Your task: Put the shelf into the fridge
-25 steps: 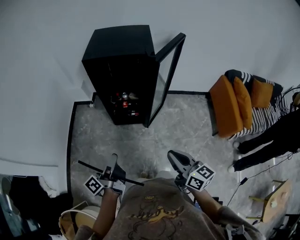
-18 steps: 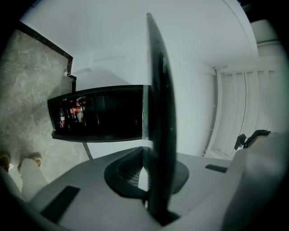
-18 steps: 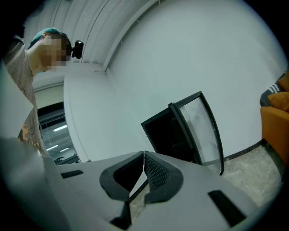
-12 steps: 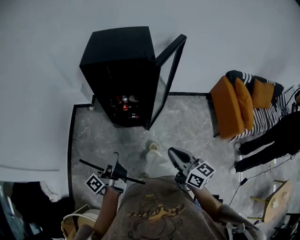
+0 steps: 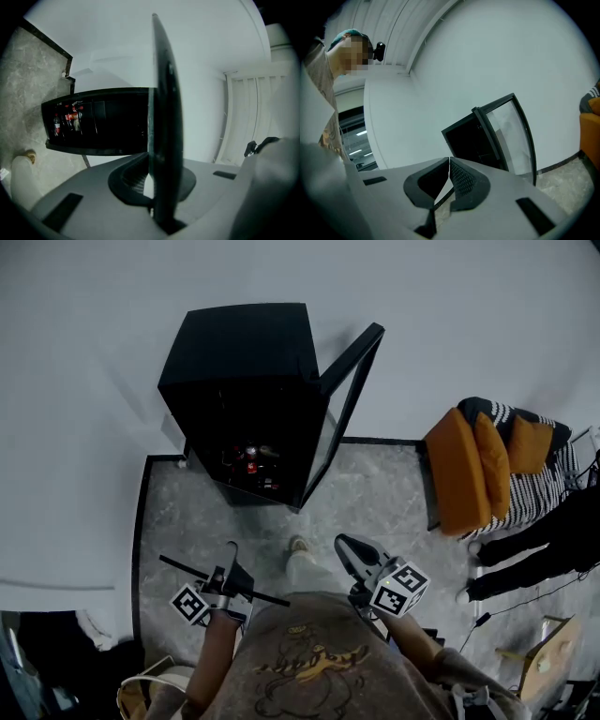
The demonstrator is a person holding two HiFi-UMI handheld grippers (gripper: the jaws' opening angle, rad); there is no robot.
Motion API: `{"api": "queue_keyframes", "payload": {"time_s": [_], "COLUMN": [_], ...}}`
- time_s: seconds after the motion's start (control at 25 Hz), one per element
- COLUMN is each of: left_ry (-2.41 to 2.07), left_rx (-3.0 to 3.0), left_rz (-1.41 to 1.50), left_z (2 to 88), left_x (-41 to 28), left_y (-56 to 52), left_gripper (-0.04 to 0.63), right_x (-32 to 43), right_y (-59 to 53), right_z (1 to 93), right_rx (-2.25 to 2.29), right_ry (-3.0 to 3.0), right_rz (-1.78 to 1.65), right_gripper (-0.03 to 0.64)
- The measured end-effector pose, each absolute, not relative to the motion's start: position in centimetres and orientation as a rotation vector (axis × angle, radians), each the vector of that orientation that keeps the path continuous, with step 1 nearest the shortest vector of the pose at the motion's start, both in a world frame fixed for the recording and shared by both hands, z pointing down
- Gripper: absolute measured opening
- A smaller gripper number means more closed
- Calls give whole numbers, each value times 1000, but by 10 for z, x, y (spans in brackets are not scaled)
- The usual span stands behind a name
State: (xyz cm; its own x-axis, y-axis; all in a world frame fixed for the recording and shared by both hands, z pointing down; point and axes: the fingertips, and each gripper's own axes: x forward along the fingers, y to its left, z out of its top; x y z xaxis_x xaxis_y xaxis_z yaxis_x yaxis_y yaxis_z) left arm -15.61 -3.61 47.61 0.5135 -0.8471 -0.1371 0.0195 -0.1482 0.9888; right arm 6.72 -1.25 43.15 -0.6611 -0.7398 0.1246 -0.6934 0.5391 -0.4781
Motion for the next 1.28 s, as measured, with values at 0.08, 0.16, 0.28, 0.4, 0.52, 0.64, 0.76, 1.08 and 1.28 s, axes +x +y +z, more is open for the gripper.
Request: {"api": "queue_keyframes", "payload": {"time_s": [0.08,0.16,0.28,0.4,0.52,0.64,0.76,1.08,1.28], "left_ry": [-742,-743,-748,-758,-769,-784,-795,-824,-844], "left_rx": [1527,1514,1490,1470,1459,1435,1423,1401,1382], "left_rz": [-897,-900,-898,-895,-900,-904,-911,-942,-948], "left_z": [481,488,501,512,518,528,536,559,574], "left_x": [-154,-152,-151,-151,-152,-153,-153,-156,-154], "left_y": [-46,-54,-62,-68,-76,-87,-100,-146,-171], "left_gripper": [17,17,17,17,17,17,17,17,17], "right_x": [69,71,71,69,66,63,61,63,67], "right_y": [-23,-33,-43,-48,-56,-67,-81,-117,-135], "right_z": [432,435,438,443,448,449,448,454,457], "right_rx": [-1247,-1248,-1249,-1238,-1220,-1203,-1186,-1182,-1179], "right_ry": [2683,2690,2697,2709,2728,2742,2757,2777,2790], "right_rz": [-770,-778,-804,-833,-854,-860,-857,-864,-874], "right_gripper": [21,21,21,21,21,21,21,21,21]}}
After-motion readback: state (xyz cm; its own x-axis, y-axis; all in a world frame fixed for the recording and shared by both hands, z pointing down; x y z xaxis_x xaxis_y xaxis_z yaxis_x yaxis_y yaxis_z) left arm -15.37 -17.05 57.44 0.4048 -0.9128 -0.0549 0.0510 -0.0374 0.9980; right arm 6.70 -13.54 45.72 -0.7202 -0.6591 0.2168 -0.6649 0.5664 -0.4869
